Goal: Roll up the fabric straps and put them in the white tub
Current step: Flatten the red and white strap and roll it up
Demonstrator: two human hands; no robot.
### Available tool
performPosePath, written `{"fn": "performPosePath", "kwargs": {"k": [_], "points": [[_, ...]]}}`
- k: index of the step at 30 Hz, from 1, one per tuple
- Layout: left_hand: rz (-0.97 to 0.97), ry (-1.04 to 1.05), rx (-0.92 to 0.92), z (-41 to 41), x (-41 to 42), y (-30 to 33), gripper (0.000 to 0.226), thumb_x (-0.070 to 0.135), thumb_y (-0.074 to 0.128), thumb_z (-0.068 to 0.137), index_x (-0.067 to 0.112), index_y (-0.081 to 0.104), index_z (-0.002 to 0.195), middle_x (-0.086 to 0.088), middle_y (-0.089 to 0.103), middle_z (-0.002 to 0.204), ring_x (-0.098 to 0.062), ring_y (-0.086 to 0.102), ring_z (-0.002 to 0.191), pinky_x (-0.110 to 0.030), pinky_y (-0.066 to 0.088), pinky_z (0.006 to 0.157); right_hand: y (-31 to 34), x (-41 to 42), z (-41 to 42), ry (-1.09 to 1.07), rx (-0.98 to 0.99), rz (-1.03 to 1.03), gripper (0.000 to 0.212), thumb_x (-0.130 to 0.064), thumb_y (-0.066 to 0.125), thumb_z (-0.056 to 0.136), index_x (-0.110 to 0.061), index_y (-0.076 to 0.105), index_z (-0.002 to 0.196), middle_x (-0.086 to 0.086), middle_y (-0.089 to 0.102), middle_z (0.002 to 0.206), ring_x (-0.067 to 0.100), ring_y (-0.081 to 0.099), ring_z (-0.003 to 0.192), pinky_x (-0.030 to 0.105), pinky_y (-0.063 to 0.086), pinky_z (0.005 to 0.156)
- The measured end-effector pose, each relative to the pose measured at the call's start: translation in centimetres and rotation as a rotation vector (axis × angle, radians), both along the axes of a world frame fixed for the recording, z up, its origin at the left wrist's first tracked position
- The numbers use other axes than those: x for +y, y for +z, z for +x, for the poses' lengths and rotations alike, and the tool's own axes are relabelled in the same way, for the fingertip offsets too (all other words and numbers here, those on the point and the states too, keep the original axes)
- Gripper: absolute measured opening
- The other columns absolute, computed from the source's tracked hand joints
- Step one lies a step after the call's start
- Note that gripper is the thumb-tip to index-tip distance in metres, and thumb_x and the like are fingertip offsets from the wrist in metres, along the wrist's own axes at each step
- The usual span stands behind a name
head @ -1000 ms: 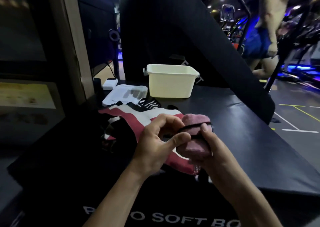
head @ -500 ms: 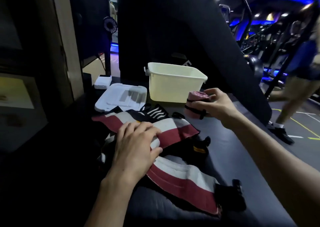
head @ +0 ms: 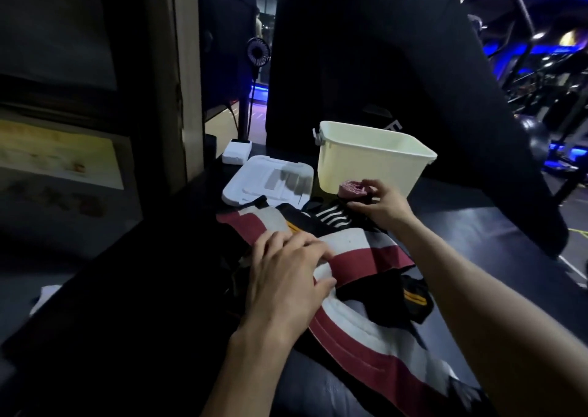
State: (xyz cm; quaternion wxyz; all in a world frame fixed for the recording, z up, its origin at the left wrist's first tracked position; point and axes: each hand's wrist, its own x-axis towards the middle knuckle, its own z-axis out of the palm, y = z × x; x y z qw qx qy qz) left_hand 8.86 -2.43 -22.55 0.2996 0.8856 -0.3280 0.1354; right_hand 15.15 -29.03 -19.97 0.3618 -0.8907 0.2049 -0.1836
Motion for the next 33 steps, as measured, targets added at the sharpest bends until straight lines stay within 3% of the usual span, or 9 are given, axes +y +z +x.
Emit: {"fn": "performPosePath", "kwargs": {"k": [2,5,7,11,16,21,26,30,33], "points": [[-0.023,0.015,0.0,-0.2,0.0,0.1,0.037,0.057,0.066,0.09,0.043,0.062,0.124,0.026,0.053,0.13,-0.004,0.039,0.131,-0.033,0.008,0.124,0.6,0.2,-0.7,0.009,0.039,-0.023,0.075,-0.03,0.083,0.084,-0.019,0.048,0.149,0.01,0.062,0.138,0.022,0.063,0.113,0.03,0.052,0.092],[-0.045,0.07,0.026,-0.4,0.5,0.4,0.047,0.064,0.066,0.086,0.042,0.06,0.126,0.025,0.051,0.133,-0.006,0.035,0.134,-0.038,0.003,0.125,1.9,2.0,-3.5,-0.006,-0.024,-0.214,0.057,-0.034,0.074,0.091,-0.016,0.054,0.142,0.006,0.065,0.13,0.019,0.064,0.105,0.03,0.05,0.084],[-0.053,0.105,0.045,-0.6,1.0,0.5,0.05,0.069,0.066,0.083,0.043,0.06,0.125,0.026,0.05,0.132,-0.007,0.032,0.136,-0.044,0.002,0.125,2.5,3.4,-5.6,0.215,0.019,-0.256,0.048,-0.044,0.069,0.093,-0.019,0.061,0.132,-0.002,0.069,0.123,0.013,0.066,0.106,0.031,0.055,0.089],[-0.022,0.092,0.089,-1.8,1.9,0.6,0.057,0.068,0.072,0.078,0.045,0.057,0.127,0.028,0.043,0.14,-0.009,0.023,0.14,-0.051,0.012,0.123,3.3,5.5,-9.0,0.559,0.262,-0.487,0.065,-0.06,0.074,0.081,-0.03,0.06,0.137,-0.014,0.061,0.132,0.004,0.054,0.119,0.023,0.043,0.096],[-0.055,0.242,0.077,-3.2,2.6,0.4,0.077,0.067,0.08,0.069,0.042,0.051,0.135,0.015,0.036,0.147,-0.022,0.03,0.134,-0.044,0.037,0.11,3.4,5.5,-10.8,0.462,0.128,-0.684,0.058,-0.047,0.082,0.079,-0.029,0.064,0.131,-0.005,0.063,0.13,0.021,0.054,0.119,0.041,0.046,0.099],[-0.161,0.426,0.087,-4.2,3.0,0.1,0.094,0.068,0.087,0.056,0.026,0.049,0.131,-0.003,0.043,0.128,-0.031,0.045,0.117,-0.043,0.043,0.096,3.9,5.6,-13.4,0.388,-0.074,-0.749,0.013,-0.033,0.076,0.089,-0.026,0.069,0.097,-0.01,0.058,0.095,0.018,0.056,0.087,0.043,0.053,0.077],[-0.298,0.326,0.162,-4.8,2.9,0.3,0.077,0.047,0.088,0.073,0.025,0.042,0.131,-0.004,0.065,0.119,-0.028,0.063,0.11,-0.038,0.049,0.079,4.7,6.5,-15.1,0.403,-0.155,-0.641,0.006,-0.023,0.072,0.093,-0.018,0.069,0.092,-0.011,0.056,0.085,0.012,0.055,0.073,0.029,0.046,0.066],[-0.382,0.172,0.041,-5.8,2.2,0.6,0.055,0.022,0.083,0.083,0.026,0.055,0.13,0.001,0.07,0.116,-0.023,0.066,0.109,-0.034,0.052,0.087,4.3,6.7,-15.3,0.349,-0.142,-0.528,0.005,-0.021,0.073,0.092,-0.021,0.068,0.089,-0.008,0.057,0.082,0.013,0.054,0.074,0.028,0.043,0.065],[-0.685,-0.013,0.13,-6.1,1.7,1.5,0.04,0.006,0.081,0.082,0.025,0.067,0.114,0.012,0.072,0.102,-0.007,0.068,0.094,-0.024,0.054,0.087,3.6,6.9,-15.3,0.292,-0.064,-0.585,0.018,-0.024,0.078,0.088,-0.021,0.073,0.105,-0.001,0.061,0.097,0.019,0.06,0.087,0.021,0.044,0.07]]}}
